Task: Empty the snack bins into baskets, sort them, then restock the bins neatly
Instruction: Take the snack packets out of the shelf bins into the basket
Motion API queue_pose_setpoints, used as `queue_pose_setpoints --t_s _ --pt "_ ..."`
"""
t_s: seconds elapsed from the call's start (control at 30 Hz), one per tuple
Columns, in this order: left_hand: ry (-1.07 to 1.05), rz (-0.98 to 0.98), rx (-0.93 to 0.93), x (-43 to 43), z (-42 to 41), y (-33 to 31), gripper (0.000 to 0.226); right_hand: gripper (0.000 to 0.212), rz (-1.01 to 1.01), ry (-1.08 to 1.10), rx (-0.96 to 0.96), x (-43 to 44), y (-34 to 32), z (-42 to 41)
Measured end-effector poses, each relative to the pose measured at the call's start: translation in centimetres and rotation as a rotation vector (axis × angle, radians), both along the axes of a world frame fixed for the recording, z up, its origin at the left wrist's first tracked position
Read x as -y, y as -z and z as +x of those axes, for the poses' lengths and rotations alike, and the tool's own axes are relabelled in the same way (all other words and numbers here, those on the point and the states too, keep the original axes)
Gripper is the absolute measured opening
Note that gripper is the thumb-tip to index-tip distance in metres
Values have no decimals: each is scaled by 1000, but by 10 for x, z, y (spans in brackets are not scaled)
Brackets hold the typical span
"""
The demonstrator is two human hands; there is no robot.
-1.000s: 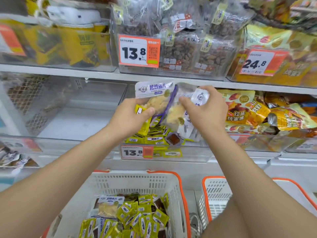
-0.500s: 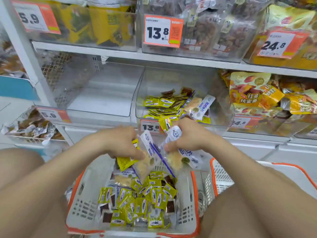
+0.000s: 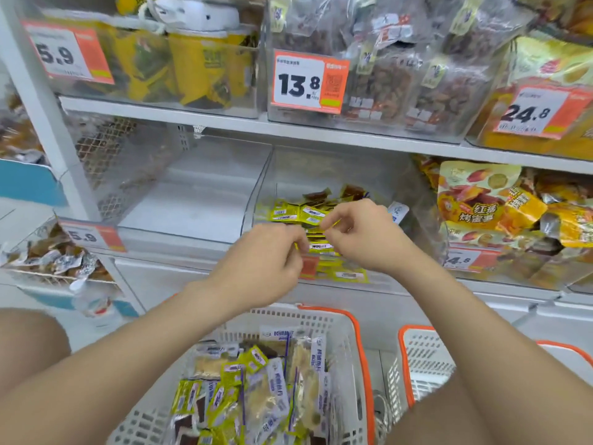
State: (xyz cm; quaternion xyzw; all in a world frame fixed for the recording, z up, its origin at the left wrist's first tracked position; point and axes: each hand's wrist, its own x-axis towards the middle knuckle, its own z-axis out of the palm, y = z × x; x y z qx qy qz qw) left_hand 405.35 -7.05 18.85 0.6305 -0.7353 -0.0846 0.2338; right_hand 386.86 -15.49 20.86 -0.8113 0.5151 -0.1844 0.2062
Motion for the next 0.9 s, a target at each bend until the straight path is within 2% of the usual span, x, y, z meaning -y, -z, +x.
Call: queue_pose_setpoints --t_s 0.07,0.1,0.2,0.23,0.3,0.33,0.43,0.47,0.57,0.67,0.7,0.8,0.9 --pt "14 -47 -85 26 -8 -14 28 20 0 49 -135 27 7 -9" --pt "8 -5 -71 43 -9 -15 31 33 37 64 -223 38 9 -13" --pt "-40 347 105 106 -10 -4 47 80 152 121 -358 69 15 -27" --pt "-60 455 148 124 -11 0 53 89 154 146 -366 79 19 -31" --pt "-99 552 179 156 -15 10 62 103 132 197 -398 97 28 -36" --pt "-116 563 174 170 -17 14 76 107 127 218 -418 104 33 -38" --pt "-117 563 88 202 -20 28 149 107 161 259 -425 121 45 -41" --pt "-110 577 57 210 -21 34 160 106 163 266 -421 126 49 -41" --pt "-60 635 92 226 -26 44 163 109 185 317 -417 136 56 -37" --pt "-59 660 213 233 -27 44 173 84 247 338 -436 147 57 -37" --pt "-44 661 233 236 -25 42 165 76 264 340 -447 150 57 -38" --pt "-25 590 250 237 -23 36 121 70 254 373 -491 154 56 -41" --pt "-11 513 275 236 -25 37 99 68 286 362 -444 156 60 -37"
